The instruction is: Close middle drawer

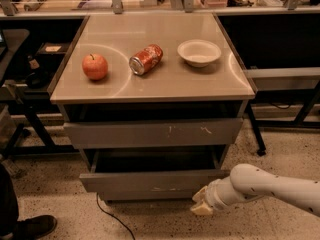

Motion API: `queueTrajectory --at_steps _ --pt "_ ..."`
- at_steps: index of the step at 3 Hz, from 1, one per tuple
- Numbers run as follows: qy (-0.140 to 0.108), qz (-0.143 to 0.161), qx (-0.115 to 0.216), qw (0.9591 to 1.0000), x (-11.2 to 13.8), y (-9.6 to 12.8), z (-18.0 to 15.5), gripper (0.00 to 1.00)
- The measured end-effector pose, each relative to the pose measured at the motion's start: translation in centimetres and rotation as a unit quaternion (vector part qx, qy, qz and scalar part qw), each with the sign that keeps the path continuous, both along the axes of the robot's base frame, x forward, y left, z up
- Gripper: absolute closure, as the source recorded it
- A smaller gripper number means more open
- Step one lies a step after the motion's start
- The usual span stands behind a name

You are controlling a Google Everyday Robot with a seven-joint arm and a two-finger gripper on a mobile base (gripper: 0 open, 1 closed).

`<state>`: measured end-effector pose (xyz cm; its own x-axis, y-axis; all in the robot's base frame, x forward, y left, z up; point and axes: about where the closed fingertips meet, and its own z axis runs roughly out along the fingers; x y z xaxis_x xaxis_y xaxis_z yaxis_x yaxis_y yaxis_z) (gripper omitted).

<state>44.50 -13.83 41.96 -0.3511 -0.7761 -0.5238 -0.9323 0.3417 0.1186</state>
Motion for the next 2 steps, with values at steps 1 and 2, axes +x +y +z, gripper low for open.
queueTrajectory --at_steps 1,2 --pt "0.000 0.000 0.000 1.0000 0.0 0.0 0.0 0.82" --pt "-0.014 0.014 0.005 0.9998 1.3 0.8 0.4 1.00"
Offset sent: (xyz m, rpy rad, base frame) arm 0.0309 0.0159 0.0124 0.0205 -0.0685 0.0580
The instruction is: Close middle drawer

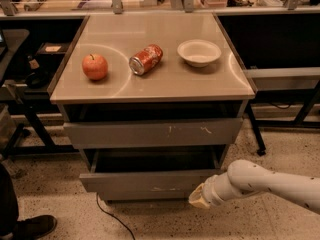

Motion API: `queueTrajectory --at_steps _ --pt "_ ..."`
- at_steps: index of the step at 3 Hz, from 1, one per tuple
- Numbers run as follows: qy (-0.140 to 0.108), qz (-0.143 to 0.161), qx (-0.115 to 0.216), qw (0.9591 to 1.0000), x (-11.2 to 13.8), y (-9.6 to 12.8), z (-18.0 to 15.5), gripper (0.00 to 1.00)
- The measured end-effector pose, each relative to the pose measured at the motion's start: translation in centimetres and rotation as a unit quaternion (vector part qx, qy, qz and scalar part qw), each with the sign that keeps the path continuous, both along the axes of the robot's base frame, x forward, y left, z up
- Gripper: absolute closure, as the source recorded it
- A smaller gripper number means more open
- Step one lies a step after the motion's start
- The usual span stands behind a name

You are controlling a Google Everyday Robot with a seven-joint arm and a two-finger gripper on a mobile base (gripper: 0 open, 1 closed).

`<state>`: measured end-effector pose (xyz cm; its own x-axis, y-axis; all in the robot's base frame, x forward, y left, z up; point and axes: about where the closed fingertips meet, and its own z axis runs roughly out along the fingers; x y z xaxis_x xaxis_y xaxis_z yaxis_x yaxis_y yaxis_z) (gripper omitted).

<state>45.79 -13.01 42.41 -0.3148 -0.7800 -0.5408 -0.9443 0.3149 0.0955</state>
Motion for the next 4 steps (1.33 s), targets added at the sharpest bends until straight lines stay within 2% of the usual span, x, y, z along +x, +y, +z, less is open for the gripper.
queueTrajectory --at_steps 2,4 --pt "-0.030 0.013 0.000 0.9995 2.9 1.9 0.3 1.00" --pt "-0.049 0.015 -0.007 0.9987 5.4 2.7 -0.4 1.00"
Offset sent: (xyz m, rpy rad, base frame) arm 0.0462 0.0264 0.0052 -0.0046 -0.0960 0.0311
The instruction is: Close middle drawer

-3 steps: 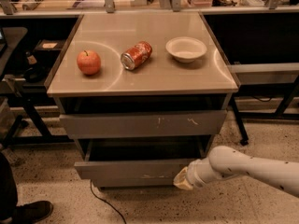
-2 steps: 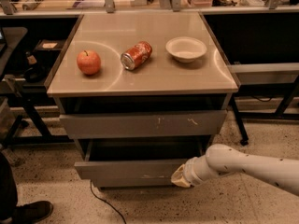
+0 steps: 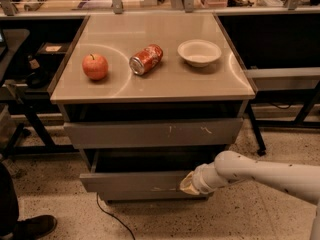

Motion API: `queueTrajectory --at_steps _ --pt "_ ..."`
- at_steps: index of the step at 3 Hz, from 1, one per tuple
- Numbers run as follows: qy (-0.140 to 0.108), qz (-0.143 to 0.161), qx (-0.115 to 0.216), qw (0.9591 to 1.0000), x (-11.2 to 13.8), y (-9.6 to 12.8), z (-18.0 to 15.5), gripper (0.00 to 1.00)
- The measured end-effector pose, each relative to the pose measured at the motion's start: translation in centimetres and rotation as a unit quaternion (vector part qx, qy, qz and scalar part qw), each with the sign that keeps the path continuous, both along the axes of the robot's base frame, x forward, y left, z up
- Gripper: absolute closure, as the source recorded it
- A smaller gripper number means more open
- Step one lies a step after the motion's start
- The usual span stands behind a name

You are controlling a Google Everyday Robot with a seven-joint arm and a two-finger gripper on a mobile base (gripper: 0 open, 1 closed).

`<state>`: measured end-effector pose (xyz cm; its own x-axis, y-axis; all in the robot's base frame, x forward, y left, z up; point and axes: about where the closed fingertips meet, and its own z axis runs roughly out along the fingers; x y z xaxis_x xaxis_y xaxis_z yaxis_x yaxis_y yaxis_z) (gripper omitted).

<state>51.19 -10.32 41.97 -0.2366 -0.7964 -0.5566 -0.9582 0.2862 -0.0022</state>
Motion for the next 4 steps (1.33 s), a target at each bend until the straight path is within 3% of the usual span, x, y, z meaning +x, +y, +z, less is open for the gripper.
queueTrajectory --at_steps 1,2,4 --pt "-0.010 0.003 -0.003 0.9999 1.21 0.29 -0.12 1.00" --pt "-0.010 0.003 -0.003 0.9999 1.25 0.30 -0.11 0.82" --pt "-0.010 0.003 -0.003 0.9999 1.25 0.31 -0.12 0.35"
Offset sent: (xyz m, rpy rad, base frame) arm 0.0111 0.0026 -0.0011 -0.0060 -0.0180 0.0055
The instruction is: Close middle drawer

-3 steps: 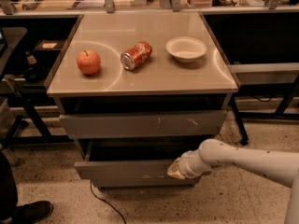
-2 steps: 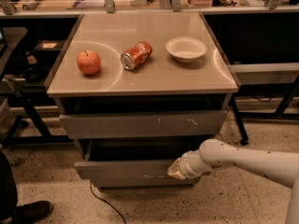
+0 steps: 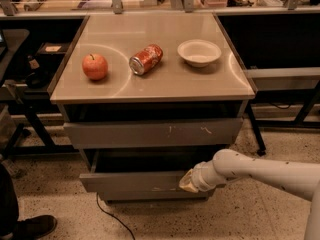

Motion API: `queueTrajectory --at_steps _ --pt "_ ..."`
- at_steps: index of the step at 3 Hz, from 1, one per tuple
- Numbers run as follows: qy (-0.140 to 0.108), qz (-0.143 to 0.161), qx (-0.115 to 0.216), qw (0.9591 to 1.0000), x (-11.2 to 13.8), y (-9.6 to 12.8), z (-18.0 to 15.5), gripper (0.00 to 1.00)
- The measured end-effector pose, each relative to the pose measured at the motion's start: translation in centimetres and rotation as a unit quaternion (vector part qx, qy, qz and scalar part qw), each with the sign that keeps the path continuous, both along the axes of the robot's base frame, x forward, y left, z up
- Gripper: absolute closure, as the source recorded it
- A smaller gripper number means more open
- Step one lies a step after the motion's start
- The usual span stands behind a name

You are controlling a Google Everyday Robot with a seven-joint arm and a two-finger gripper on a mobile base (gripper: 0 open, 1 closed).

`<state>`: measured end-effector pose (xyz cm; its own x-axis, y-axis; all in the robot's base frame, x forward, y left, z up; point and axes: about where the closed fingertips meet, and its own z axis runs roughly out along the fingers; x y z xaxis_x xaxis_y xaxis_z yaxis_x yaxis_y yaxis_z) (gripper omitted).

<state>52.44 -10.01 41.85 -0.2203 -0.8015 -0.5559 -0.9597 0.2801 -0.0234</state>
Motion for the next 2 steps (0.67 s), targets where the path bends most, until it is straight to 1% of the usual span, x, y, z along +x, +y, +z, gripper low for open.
queueTrajectory --at_steps 1,2 --pt "0.000 0.000 0.000 1.0000 0.00 0.00 0.00 0.12" --pt "0.000 0.000 0.000 1.0000 -0.01 0.01 -0.01 0.00"
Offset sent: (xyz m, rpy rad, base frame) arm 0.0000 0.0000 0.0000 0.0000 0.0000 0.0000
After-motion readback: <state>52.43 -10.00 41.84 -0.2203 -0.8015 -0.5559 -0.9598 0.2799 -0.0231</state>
